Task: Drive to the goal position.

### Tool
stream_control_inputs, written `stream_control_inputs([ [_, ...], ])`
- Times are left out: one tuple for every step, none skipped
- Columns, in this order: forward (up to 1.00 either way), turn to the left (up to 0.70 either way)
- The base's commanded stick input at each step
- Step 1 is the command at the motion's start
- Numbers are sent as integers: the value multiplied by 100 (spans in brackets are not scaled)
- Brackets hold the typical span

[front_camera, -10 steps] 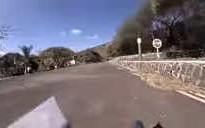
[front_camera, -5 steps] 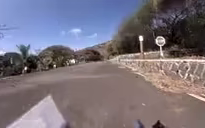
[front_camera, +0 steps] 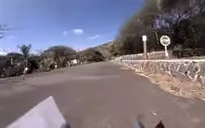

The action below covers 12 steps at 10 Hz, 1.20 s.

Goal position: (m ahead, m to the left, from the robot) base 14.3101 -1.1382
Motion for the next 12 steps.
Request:
stream_control_inputs([
  [50, -10],
  [50, 0],
  [50, 0],
  [50, 0],
  [50, 0],
  [50, 0],
  [50, 0],
  [50, 0],
  [50, -1],
  [50, -16],
  [50, -30],
  [50, -45],
])
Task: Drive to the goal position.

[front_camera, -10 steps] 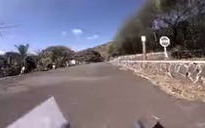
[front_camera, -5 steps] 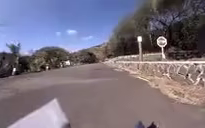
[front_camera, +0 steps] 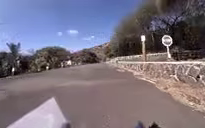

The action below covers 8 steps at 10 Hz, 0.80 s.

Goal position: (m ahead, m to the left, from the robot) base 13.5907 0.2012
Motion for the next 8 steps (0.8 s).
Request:
stream_control_inputs([
  [50, -50],
  [50, -50],
  [50, -50],
  [50, -50],
  [50, -50],
  [50, -50],
  [50, -50],
  [50, -50],
])
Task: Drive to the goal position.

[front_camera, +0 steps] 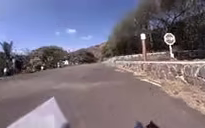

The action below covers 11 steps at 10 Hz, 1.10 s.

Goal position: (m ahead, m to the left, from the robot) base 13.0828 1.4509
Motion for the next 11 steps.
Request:
stream_control_inputs([
  [50, -50],
  [50, -50],
  [50, -50],
  [50, -50],
  [50, -50],
  [50, -38],
  [50, -5],
  [50, 0],
  [50, 0],
  [50, -19],
  [50, -49],
])
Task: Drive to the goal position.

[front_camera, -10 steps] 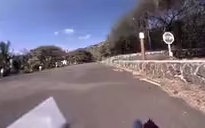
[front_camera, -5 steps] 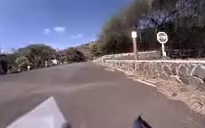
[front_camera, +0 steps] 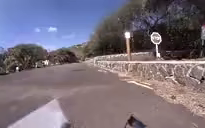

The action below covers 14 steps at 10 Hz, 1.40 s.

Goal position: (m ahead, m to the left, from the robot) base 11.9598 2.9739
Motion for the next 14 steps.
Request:
stream_control_inputs([
  [50, -38],
  [50, -28],
  [50, -17],
  [50, -12],
  [50, -11],
  [50, -10],
  [50, -9],
  [50, -8],
  [50, -8],
  [50, -7],
  [50, -6],
  [50, -5],
  [50, -4],
  [50, -4],
])
